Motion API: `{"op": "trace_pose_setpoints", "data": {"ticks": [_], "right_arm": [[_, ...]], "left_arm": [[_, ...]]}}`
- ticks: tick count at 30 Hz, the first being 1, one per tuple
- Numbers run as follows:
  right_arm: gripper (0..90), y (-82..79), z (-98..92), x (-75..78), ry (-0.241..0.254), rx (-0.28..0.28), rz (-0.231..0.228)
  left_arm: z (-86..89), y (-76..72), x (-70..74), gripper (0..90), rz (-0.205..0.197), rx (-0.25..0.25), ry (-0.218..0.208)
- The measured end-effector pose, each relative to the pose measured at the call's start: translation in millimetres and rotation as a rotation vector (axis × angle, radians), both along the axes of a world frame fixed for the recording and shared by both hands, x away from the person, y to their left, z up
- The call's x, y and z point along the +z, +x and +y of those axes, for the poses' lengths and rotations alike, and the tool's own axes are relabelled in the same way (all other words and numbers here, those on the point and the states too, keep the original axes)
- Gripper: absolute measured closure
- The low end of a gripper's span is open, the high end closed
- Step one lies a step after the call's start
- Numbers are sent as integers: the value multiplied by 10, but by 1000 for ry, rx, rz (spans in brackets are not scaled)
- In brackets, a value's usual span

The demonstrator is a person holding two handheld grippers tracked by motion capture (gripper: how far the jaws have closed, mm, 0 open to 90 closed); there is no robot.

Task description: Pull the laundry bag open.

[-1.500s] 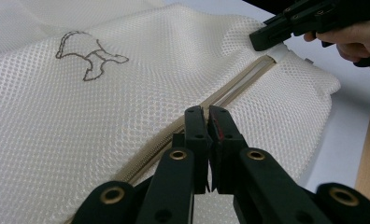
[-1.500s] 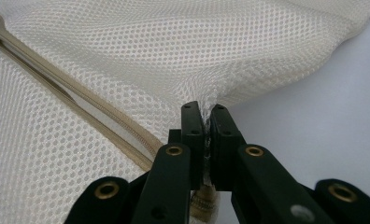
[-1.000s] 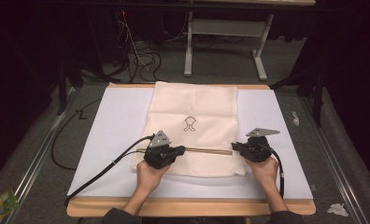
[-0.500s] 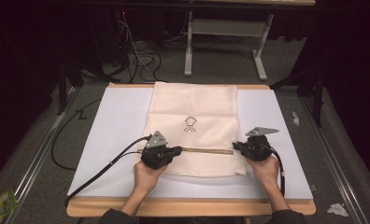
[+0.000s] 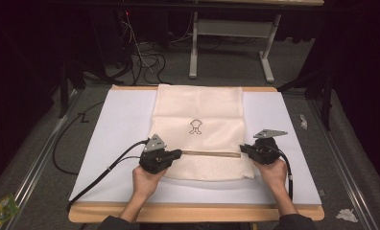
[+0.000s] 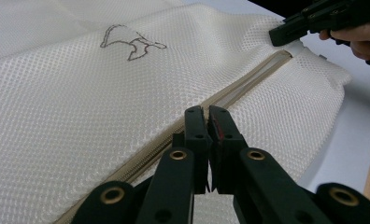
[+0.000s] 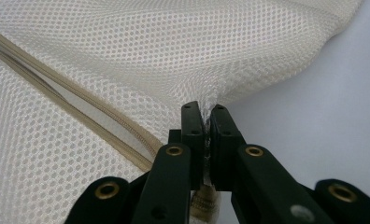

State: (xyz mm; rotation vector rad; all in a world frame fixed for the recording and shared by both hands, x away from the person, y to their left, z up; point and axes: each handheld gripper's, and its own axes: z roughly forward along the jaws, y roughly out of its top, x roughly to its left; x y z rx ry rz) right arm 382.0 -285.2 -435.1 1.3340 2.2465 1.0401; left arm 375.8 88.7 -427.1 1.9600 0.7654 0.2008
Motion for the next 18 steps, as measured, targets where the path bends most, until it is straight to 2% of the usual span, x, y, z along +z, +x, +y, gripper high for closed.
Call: {"op": "trace_pose_setpoints", "data": {"ticks": [7, 18], "right_arm": [[875, 3, -13, 6, -4, 1, 6], [875, -1, -16, 11, -7, -4, 8]], "left_arm": [[56, -3, -8, 873, 9, 14, -2], [153, -22, 25, 873, -3, 25, -9]]}}
